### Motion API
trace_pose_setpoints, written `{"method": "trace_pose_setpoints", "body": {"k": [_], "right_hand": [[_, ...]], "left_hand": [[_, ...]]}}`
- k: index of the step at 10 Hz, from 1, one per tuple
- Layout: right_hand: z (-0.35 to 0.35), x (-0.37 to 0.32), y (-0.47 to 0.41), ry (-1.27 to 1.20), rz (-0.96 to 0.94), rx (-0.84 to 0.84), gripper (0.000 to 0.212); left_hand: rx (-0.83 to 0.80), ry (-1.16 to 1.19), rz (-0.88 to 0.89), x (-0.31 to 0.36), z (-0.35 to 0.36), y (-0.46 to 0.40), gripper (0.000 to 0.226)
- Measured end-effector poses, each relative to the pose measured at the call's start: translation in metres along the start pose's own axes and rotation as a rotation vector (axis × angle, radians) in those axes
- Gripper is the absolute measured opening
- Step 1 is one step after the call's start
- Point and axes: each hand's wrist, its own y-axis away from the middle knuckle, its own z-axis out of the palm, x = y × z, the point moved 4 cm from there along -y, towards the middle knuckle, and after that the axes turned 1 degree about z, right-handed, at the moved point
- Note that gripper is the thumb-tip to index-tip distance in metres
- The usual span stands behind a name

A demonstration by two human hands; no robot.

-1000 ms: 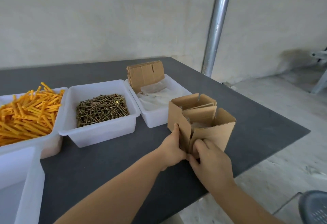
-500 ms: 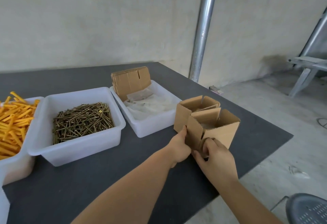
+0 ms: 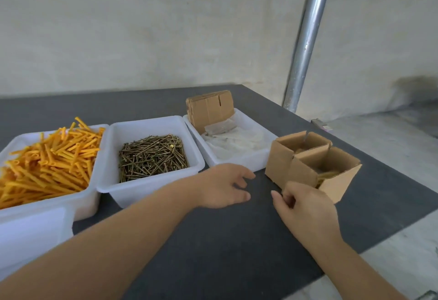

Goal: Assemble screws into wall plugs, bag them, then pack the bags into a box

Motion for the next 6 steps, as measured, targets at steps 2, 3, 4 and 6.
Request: {"method": "trace_pose_setpoints", "body": {"k": [2, 3, 4, 6], "right_hand": [[0.006, -0.094, -0.013, -0.235, -0.165, -0.131, 0.038], [0.008, -0.144, -0.017, -0.390, -0.276, -0.187, 0.024], [0.001, -0.182, -0.027, -0.563, -0.360, -0.198, 0.013], [-0.055, -0.207, -0.059, -0.983, -0.491, -0.081, 0.008]], "left_hand": [[0.255, -0.175, -0.077, -0.046, -0.072, 0.093, 0.046], [0.413, -0.198, -0.157, -0.085, -0.092, 0.132, 0.041], [0.558, -0.222, -0.198, -0.119, -0.098, 0.164, 0.032], [0.734, -0.146, -0.179, -0.160, -0.085, 0.191, 0.028]]}}
